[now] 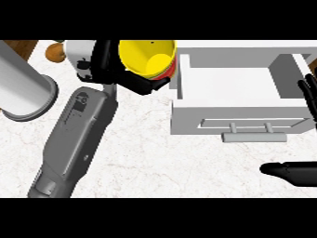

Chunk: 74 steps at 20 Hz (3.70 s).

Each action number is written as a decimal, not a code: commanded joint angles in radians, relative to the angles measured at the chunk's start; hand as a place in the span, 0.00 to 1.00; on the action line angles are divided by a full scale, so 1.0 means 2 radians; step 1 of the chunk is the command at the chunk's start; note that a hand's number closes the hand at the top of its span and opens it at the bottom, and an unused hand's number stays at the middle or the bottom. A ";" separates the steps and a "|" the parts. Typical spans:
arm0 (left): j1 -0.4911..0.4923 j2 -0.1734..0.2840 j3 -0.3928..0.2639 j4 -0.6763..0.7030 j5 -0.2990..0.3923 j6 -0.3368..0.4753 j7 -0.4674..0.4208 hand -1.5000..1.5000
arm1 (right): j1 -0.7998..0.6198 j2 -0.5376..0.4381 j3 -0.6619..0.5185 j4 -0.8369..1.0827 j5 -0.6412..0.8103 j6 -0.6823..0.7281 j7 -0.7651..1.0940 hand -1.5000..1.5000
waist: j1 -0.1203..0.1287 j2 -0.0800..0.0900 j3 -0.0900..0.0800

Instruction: Pick up the cup, place it into the drawer and close the drawer

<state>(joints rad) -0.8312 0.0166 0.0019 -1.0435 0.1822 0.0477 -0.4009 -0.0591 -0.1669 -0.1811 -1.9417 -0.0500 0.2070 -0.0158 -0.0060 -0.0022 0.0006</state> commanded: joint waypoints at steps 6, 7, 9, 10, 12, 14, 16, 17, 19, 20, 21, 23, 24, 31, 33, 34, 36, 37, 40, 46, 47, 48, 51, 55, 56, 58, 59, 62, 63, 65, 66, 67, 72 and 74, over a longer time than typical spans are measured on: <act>-0.138 -0.008 -0.052 0.109 0.031 0.108 0.045 1.00 | -0.005 -0.002 0.002 0.013 0.004 0.007 -0.012 0.00 | -0.013 0.004 0.000; -0.149 -0.008 -0.041 0.116 0.038 0.101 0.052 1.00 | 0.009 -0.015 -0.015 -0.023 -0.023 0.018 0.016 0.00 | -0.014 0.003 0.000; -0.162 -0.008 -0.084 0.133 0.073 0.121 0.060 1.00 | -0.035 -0.005 0.000 0.049 0.006 0.004 -0.015 0.00 | -0.012 0.004 0.000; -0.173 -0.008 -0.065 0.154 0.069 0.114 0.056 1.00 | -0.032 -0.004 -0.005 0.016 -0.010 0.001 0.012 0.00 | -0.012 0.004 0.000; -0.176 -0.008 -0.080 0.189 0.096 0.130 0.029 1.00 | 0.001 -0.011 -0.006 0.010 -0.003 0.016 -0.007 0.00 | -0.018 0.004 0.000; -0.211 -0.008 -0.066 0.217 0.094 0.110 0.046 1.00 | -0.033 -0.013 -0.017 0.054 -0.006 0.012 -0.025 0.00 | -0.013 0.006 0.000; -0.210 -0.008 -0.085 0.253 0.113 0.118 0.016 1.00 | -0.010 -0.002 0.004 0.012 -0.004 0.015 -0.011 0.00 | -0.021 0.006 0.000; -0.206 -0.008 -0.108 0.245 0.126 0.128 0.024 1.00 | 0.010 -0.001 -0.003 0.041 0.001 0.021 -0.048 0.00 | -0.021 0.006 0.000; -0.216 -0.008 -0.132 0.274 0.149 0.143 0.006 1.00 | -0.021 -0.003 -0.003 0.033 0.000 0.011 -0.028 0.00 | -0.030 0.008 0.000; -0.225 -0.008 -0.138 0.261 0.149 0.134 0.030 1.00 | -0.002 0.009 0.013 0.021 0.011 0.008 -0.025 0.00 | -0.021 0.005 0.000; -0.199 -0.008 -0.152 0.277 0.158 0.132 -0.009 1.00 | -0.015 -0.006 -0.007 0.032 -0.008 0.017 -0.026 0.00 | -0.026 0.007 0.000; -0.204 -0.008 -0.192 0.264 0.184 0.152 0.007 1.00 | -0.007 0.008 0.009 0.033 0.008 0.009 -0.029 0.00 | -0.028 0.006 0.000; -0.220 -0.008 -0.189 0.270 0.189 0.154 0.028 1.00 | -0.016 -0.001 -0.001 0.044 0.001 0.014 -0.027 0.00 | -0.025 0.006 0.000; -0.238 -0.008 -0.259 0.317 0.185 0.179 0.051 1.00 | -0.049 -0.002 0.013 0.040 0.016 0.004 -0.008 0.00 | -0.036 0.011 0.000; -0.210 -0.008 -0.285 0.301 0.197 0.176 0.043 0.00 | -0.059 -0.004 0.002 0.049 0.002 0.004 0.001 0.00 | -0.035 0.010 0.000; -0.209 -0.008 -0.298 0.303 0.191 0.177 0.054 0.00 | -0.030 0.003 0.003 0.040 0.003 0.007 -0.019 0.00 | -0.034 0.008 0.000; -0.233 -0.008 -0.304 0.317 0.197 0.192 0.074 0.00 | -0.018 0.001 0.011 0.032 0.000 0.021 -0.028 0.00 | -0.045 0.011 0.001; -0.225 -0.008 -0.319 0.322 0.188 0.182 0.076 0.00 | -0.016 -0.001 0.014 0.041 0.007 0.025 -0.042 0.00 | -0.042 0.011 0.001; -0.216 -0.008 -0.339 0.318 0.190 0.198 0.071 0.00 | -0.030 -0.013 -0.003 0.037 -0.006 0.025 -0.023 0.00 | -0.039 0.010 0.000; -0.222 -0.008 -0.330 0.293 0.221 0.229 0.024 0.00 | -0.047 0.011 0.015 0.029 -0.056 0.037 0.001 0.00 | -0.040 0.011 0.000; -0.218 -0.008 -0.338 0.277 0.224 0.242 0.028 0.00 | -0.024 -0.004 -0.009 0.020 -0.093 0.064 -0.005 0.00 | -0.041 0.008 0.000; -0.212 -0.008 -0.334 0.261 0.237 0.241 0.018 0.00 | -0.051 -0.010 -0.006 0.034 -0.102 0.069 0.007 0.00 | -0.038 0.009 0.000; -0.232 -0.008 -0.309 0.253 0.252 0.228 0.009 0.00 | -0.019 -0.013 0.003 0.008 -0.107 0.084 0.012 1.00 | -0.026 0.005 0.000; -0.230 -0.008 -0.294 0.260 0.255 0.235 -0.004 0.00 | -0.003 -0.050 0.000 -0.024 -0.084 0.107 0.016 1.00 | -0.017 0.004 0.000; -0.246 -0.008 -0.288 0.259 0.249 0.230 0.021 0.00 | -0.011 -0.072 -0.006 -0.016 -0.063 0.116 0.010 1.00 | -0.008 0.002 0.000; -0.218 0.007 -0.278 0.239 0.250 0.226 0.014 0.00 | 0.020 -0.062 0.022 -0.050 -0.044 0.123 0.013 1.00 | -0.003 0.000 0.000; -0.218 0.012 -0.271 0.232 0.252 0.222 0.023 0.00 | 0.025 -0.061 0.029 -0.061 -0.037 0.120 0.025 1.00 | -0.002 -0.001 -0.001; -0.195 0.032 -0.265 0.200 0.248 0.225 0.030 0.00 | 0.030 -0.085 0.017 -0.060 -0.010 0.128 0.025 1.00 | 0.003 -0.002 -0.001; -0.192 0.046 -0.262 0.174 0.253 0.216 0.046 0.00 | 0.019 -0.089 0.018 -0.050 0.013 0.123 0.022 1.00 | 0.009 -0.003 -0.001; -0.167 0.069 -0.255 0.155 0.248 0.217 0.039 0.00 | 0.050 -0.074 0.043 -0.046 0.055 0.122 -0.010 1.00 | 0.009 -0.002 0.000; -0.145 0.077 -0.261 0.131 0.246 0.212 0.044 0.00 | 0.021 -0.069 0.047 -0.058 0.069 0.095 0.032 1.00 | 0.014 -0.003 -0.001; -0.157 0.100 -0.246 0.122 0.251 0.196 0.067 0.00 | 0.023 -0.065 0.052 -0.057 0.073 0.096 0.025 1.00 | 0.010 -0.002 0.000; -0.105 0.144 -0.239 0.045 0.245 0.203 0.095 0.00 | -0.007 -0.040 0.097 -0.012 0.174 0.050 0.024 1.00 | 0.017 -0.001 0.000; -0.065 0.154 -0.237 -0.002 0.241 0.219 0.093 0.00 | -0.011 -0.041 0.110 0.008 0.206 0.042 0.014 1.00 | 0.019 -0.002 0.000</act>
<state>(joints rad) -1.0488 0.2658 -0.4864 -0.9265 0.6721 0.4731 -0.2382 -0.0455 -0.2697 -0.0156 -1.9854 0.2355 0.3437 0.0215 0.0236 -0.0063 -0.0003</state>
